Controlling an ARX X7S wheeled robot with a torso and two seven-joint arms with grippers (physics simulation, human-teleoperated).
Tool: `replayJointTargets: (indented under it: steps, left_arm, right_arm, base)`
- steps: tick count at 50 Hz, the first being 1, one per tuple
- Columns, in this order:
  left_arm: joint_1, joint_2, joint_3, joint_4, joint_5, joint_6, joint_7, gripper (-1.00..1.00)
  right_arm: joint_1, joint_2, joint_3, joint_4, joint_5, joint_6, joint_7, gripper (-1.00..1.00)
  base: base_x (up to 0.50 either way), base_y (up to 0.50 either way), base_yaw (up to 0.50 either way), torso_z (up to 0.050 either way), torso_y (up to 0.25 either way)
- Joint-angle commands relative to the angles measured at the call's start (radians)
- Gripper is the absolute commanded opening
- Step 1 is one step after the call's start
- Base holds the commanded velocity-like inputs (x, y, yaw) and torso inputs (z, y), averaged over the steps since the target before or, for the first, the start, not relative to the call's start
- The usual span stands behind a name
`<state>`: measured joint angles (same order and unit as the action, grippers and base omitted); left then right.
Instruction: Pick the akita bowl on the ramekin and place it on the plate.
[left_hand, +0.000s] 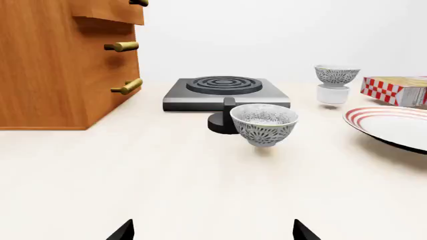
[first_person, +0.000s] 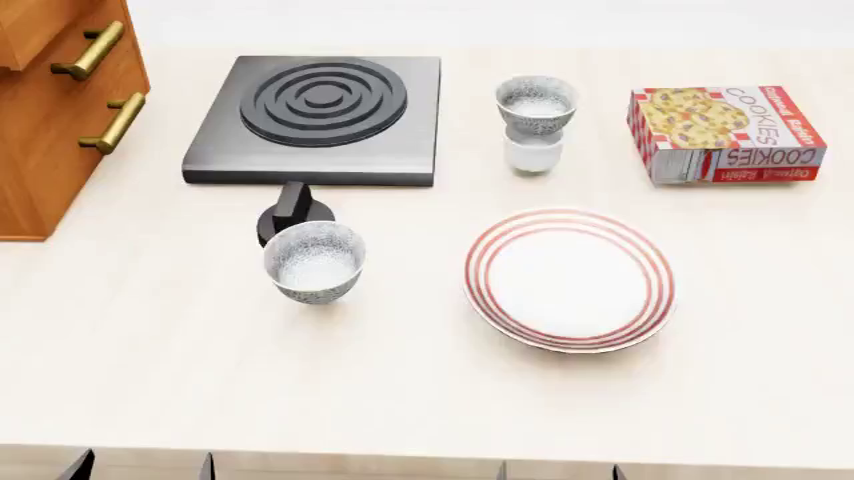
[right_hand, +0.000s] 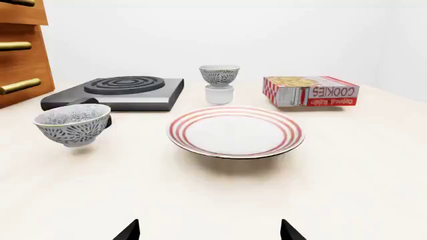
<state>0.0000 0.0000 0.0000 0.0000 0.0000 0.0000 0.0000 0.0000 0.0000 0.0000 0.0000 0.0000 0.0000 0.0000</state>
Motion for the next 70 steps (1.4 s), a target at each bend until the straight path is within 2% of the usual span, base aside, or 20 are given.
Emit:
replayJointTargets:
  steps: [1,13,29,43,70]
  left_arm:
    - [0.015,-0.018,0.02,0.052,-0.015,-0.02,-0.014,1.0]
    - [0.126,-0.062,0.055,0.405,-0.015,-0.109,-0.065,1.0]
    - [0.21,-0.1,0.051,0.68,-0.032,-0.175,-0.108,1.0]
    - [0.235,-0.124,0.055,0.745,-0.049,-0.174,-0.13,1.0]
    - [0.238,-0.152,0.081,0.763,-0.064,-0.192,-0.166,1.0]
  right_arm:
    - [-0.008,0.019,-0.022,-0.036,-0.012,0.023,0.033,1.0]
    - [-0.126,0.063,-0.032,-0.441,0.016,0.139,0.085,1.0]
    - [-0.193,0.097,-0.073,-0.691,0.0,0.217,0.118,1.0]
    - [-0.203,0.119,-0.095,-0.793,0.0,0.281,0.139,1.0]
    - [-0.193,0.151,-0.116,-0.792,0.015,0.292,0.172,1.0]
  base:
    - [0.0,0.0,0.0,0.0,0.0]
    - [0.0,0.0,0.0,0.0,0.0]
    - [0.0,0.0,0.0,0.0,0.0]
    - [0.05,0.0,0.0,0.0,0.0]
    - [0.49,0.0,0.0,0.0,0.0]
